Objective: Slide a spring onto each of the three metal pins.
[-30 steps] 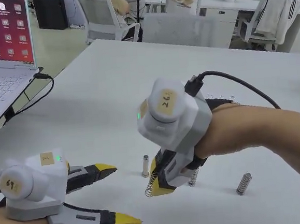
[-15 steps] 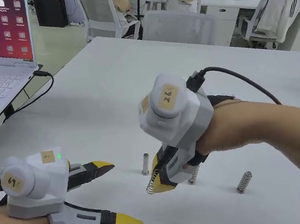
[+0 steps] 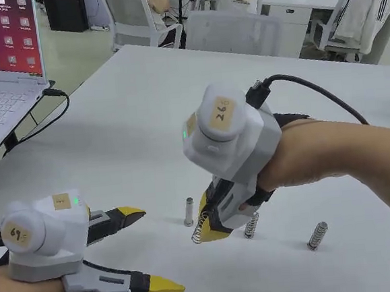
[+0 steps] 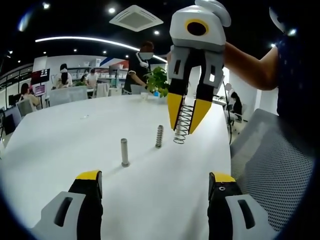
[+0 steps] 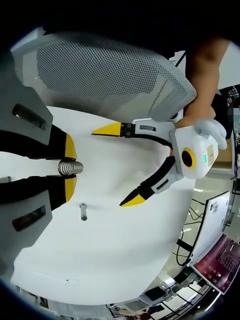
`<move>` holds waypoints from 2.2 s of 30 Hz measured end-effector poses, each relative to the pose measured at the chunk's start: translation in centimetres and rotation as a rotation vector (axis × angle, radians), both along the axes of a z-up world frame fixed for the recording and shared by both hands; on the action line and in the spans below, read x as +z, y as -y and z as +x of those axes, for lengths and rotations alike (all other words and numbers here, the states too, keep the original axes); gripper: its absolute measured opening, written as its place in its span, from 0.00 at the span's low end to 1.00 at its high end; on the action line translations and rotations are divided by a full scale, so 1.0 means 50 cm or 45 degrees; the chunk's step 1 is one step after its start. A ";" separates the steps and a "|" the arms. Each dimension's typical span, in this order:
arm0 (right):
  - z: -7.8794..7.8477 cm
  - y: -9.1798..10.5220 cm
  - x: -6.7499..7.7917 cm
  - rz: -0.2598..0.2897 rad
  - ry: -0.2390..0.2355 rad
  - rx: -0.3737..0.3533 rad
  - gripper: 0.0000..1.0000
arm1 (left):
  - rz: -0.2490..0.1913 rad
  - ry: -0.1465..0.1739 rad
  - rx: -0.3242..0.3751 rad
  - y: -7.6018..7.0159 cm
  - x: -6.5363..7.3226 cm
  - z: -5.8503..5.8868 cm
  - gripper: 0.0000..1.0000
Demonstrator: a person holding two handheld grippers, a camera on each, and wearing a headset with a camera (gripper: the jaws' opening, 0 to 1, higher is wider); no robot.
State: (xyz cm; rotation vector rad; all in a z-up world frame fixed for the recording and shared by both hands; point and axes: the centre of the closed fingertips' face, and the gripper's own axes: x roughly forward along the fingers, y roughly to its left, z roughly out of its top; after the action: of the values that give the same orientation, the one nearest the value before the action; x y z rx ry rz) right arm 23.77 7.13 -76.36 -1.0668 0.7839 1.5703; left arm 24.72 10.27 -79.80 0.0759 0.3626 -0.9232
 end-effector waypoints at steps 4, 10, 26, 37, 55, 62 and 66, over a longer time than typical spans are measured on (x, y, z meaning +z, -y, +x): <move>0.011 0.000 0.008 0.003 0.009 -0.006 0.09 | 0.000 -0.003 -0.001 0.000 -0.003 -0.001 0.84; 0.028 -0.002 0.020 0.007 0.023 -0.010 0.09 | -0.001 -0.003 0.002 -0.001 -0.001 0.002 0.84; 0.080 -0.002 0.024 -0.026 0.056 -0.031 0.09 | -0.003 -0.009 0.003 -0.002 -0.004 -0.001 0.83; 0.118 -0.017 0.011 -0.045 0.055 -0.047 0.09 | -0.007 -0.015 0.011 -0.009 -0.013 0.001 0.83; 0.157 -0.042 -0.018 -0.072 0.066 -0.066 0.09 | 0.004 -0.016 0.008 -0.012 -0.017 0.005 0.82; 0.161 -0.047 -0.028 -0.090 0.062 -0.062 0.09 | 0.006 -0.018 0.011 -0.015 -0.018 0.004 0.81; 0.164 -0.046 -0.033 -0.102 0.053 -0.066 0.09 | 0.004 -0.018 0.012 -0.015 -0.018 0.005 0.81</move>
State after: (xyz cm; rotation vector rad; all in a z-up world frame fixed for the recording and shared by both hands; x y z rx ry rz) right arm 31.99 9.45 -78.03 -1.1249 0.8452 1.4793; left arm 24.96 11.03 -80.67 0.0705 0.3770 -0.9141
